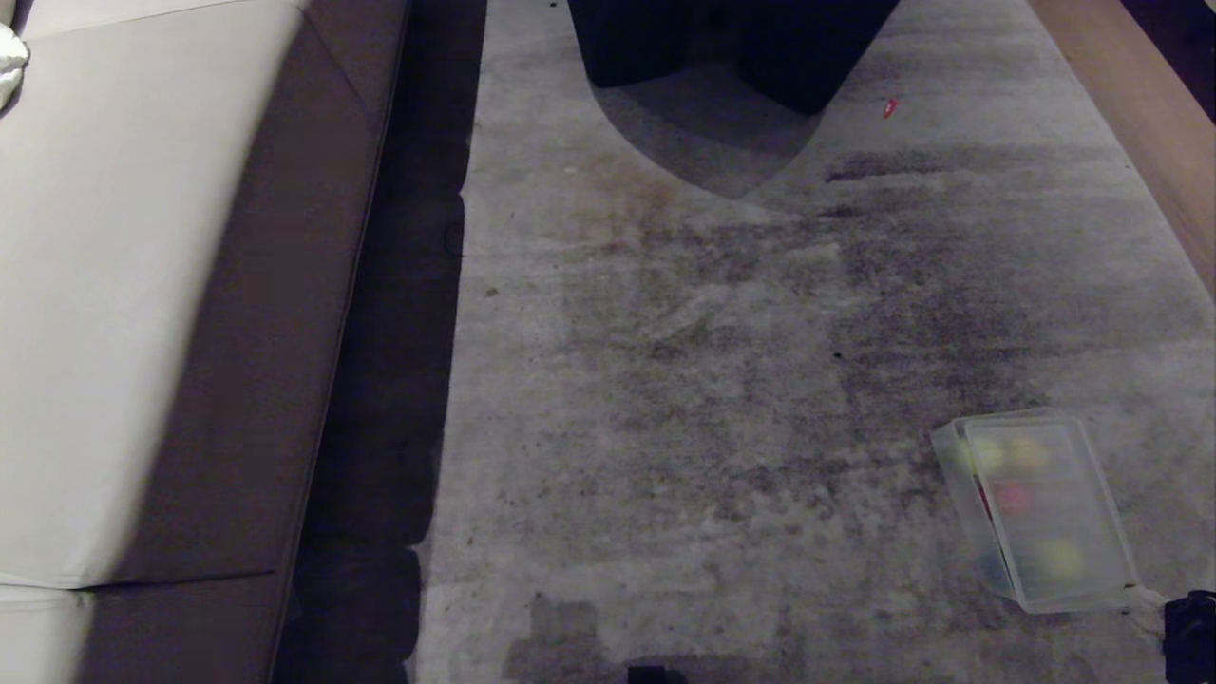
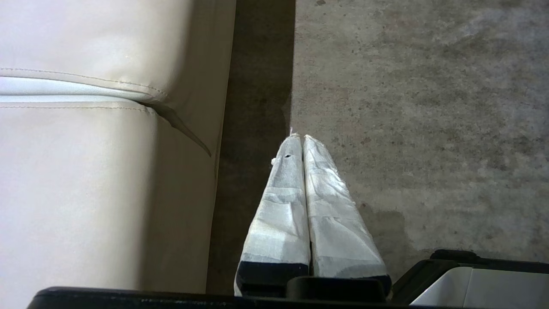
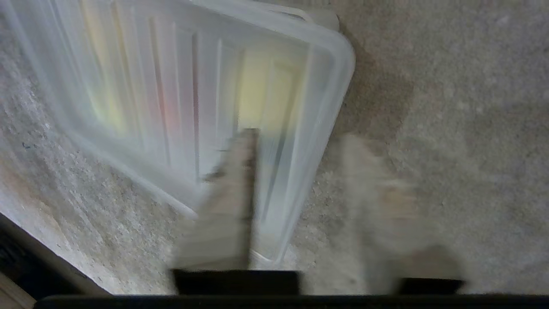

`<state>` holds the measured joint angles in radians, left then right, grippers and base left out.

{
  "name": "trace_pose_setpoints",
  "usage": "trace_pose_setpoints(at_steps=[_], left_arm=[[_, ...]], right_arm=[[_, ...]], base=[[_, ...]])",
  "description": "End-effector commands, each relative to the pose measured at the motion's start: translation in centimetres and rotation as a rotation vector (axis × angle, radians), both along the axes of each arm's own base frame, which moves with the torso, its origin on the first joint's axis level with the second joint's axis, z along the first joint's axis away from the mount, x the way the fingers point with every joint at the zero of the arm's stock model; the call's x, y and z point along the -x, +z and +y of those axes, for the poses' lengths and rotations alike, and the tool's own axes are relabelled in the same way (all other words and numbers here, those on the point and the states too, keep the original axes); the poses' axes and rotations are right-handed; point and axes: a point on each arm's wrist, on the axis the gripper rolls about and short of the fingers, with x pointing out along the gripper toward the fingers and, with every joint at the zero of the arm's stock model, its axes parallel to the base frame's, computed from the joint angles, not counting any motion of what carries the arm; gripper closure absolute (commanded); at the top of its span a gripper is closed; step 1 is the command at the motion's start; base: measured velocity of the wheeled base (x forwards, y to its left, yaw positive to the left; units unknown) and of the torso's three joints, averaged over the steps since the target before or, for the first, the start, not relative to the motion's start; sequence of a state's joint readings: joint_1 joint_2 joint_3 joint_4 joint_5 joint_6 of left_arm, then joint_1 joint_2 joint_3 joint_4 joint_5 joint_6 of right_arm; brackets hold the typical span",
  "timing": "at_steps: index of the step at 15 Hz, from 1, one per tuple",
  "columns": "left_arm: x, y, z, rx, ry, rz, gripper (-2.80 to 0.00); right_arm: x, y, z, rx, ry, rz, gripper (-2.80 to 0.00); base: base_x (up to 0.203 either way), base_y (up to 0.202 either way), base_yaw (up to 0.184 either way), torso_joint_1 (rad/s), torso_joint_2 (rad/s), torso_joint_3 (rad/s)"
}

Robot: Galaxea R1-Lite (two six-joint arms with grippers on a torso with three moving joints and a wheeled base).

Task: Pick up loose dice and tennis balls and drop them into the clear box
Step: Close the lid

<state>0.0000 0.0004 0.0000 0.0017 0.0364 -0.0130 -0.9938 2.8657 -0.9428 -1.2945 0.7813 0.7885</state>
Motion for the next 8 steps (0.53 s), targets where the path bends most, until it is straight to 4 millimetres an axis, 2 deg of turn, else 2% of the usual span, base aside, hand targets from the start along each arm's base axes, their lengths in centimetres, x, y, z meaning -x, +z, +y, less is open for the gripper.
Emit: trace_pose_setpoints(at_steps=[1, 4, 8], left_arm=[[0.0, 0.0, 0.0, 0.001, 0.000, 0.002, 0.00], [0.0, 0.0, 0.0, 0.001, 0.000, 0.002, 0.00], [0.0, 0.0, 0.0, 0.001, 0.000, 0.002, 0.00]], right_arm=[[0.0, 0.0, 0.0, 0.021, 0.012, -0.003, -2.80], [0.8, 0.1, -0.1, 0.068, 0.017, 0.012, -2.80], [1.0, 0.0, -0.1, 0.214, 0.075, 0.040, -2.80]], base=[[0.000, 0.000, 0.000, 0.000, 0.00, 0.000], [0.000, 0.000, 0.000, 0.000, 0.00, 0.000], [0.000, 0.000, 0.000, 0.000, 0.00, 0.000]])
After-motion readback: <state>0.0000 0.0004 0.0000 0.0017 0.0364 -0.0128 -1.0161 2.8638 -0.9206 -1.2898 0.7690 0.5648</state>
